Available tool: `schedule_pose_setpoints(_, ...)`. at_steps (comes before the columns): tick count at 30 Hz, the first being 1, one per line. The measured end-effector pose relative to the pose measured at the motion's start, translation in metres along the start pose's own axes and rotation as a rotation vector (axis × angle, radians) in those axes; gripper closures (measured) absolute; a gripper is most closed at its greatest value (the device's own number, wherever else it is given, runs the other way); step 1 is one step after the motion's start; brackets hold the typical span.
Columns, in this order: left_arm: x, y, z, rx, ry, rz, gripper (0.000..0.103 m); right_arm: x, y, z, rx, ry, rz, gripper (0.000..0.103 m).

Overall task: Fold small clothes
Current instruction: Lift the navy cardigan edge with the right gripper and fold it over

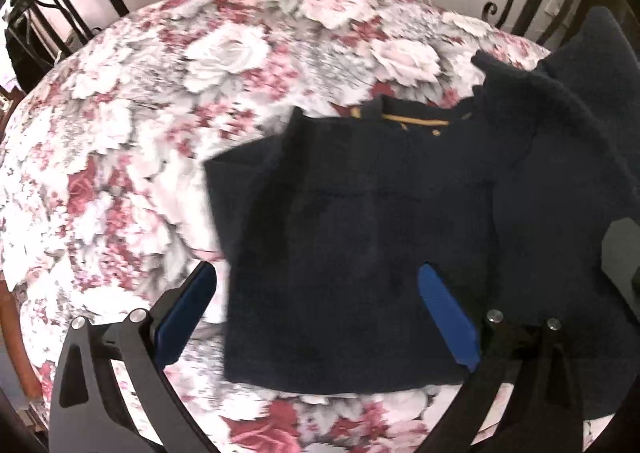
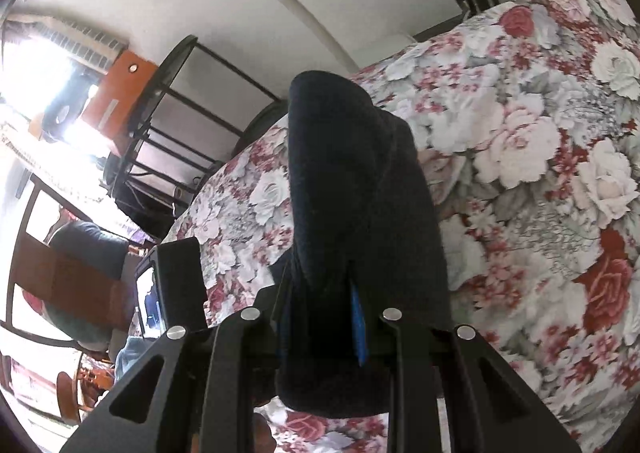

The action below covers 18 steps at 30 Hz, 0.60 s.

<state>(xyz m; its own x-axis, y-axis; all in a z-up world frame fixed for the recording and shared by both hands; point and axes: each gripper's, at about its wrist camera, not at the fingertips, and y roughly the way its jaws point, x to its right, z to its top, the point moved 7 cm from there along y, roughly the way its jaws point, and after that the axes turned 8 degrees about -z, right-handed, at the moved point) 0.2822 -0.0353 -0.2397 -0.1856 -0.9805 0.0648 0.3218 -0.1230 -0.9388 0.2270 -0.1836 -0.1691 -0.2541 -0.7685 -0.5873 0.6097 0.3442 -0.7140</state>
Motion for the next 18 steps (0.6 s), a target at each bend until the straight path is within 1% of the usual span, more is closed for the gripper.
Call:
schedule_pose_setpoints(5, -0.036, -0.013, 0.0, 0.034, -0.027, 0.033, 0.005, -0.035, 0.012, -0.01, -0.019, -0.045, 0.027, 0.078)
schedule_pose_setpoints(10, -0.081, -0.018, -0.009, 0.028, -0.052, 0.067, 0.005, -0.07, 0.036, -0.03, -0.058, -0.128, 0.046, 0.078)
schedule_pose_setpoints(14, -0.111, -0.003, -0.028, -0.063, -0.04, 0.11, 0.005, -0.08, 0.063, -0.055, -0.129, -0.151, 0.037, 0.082)
schedule_pose_setpoints(17, -0.133, 0.01, -0.042, -0.136, -0.058, 0.115, 0.005, -0.079, 0.084, -0.074, -0.184, -0.151, 0.023, 0.086)
schedule_pose_setpoints(18, -0.138, 0.012, -0.044, -0.148, -0.066, 0.118, 0.005, -0.076, 0.092, -0.08, -0.206, -0.149, 0.014, 0.086)
